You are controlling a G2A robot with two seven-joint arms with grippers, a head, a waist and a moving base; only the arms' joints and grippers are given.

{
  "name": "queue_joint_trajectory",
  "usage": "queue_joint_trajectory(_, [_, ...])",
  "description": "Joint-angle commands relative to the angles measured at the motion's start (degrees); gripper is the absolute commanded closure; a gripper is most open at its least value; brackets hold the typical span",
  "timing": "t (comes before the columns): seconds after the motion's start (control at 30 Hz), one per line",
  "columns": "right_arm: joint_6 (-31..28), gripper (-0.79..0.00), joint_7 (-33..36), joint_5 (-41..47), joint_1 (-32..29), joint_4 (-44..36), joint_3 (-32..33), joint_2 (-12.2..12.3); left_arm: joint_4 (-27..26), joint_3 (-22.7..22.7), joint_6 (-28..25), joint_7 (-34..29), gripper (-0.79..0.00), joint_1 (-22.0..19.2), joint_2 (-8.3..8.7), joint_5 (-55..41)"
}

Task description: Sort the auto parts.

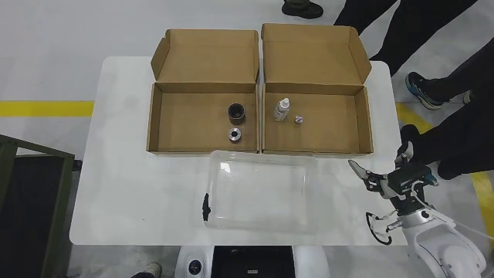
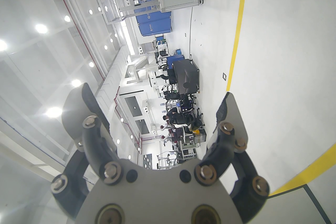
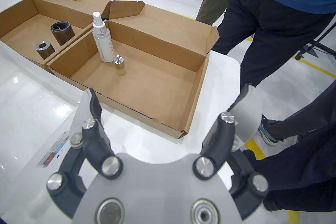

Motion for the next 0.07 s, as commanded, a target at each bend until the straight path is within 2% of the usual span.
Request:
queue_joint_trajectory(0.0, [0.0, -0.785, 0.0, 0.0, 0.0, 0.0, 0.0, 0.0, 0.0, 0.0, 0.0, 0.0, -0.784, 0.0, 0.0, 0.0])
queue_joint_trajectory(0.03, [0.0, -0.785, 0.0, 0.0, 0.0, 0.0, 0.0, 0.0, 0.0, 0.0, 0.0, 0.0, -0.784, 0.0, 0.0, 0.0])
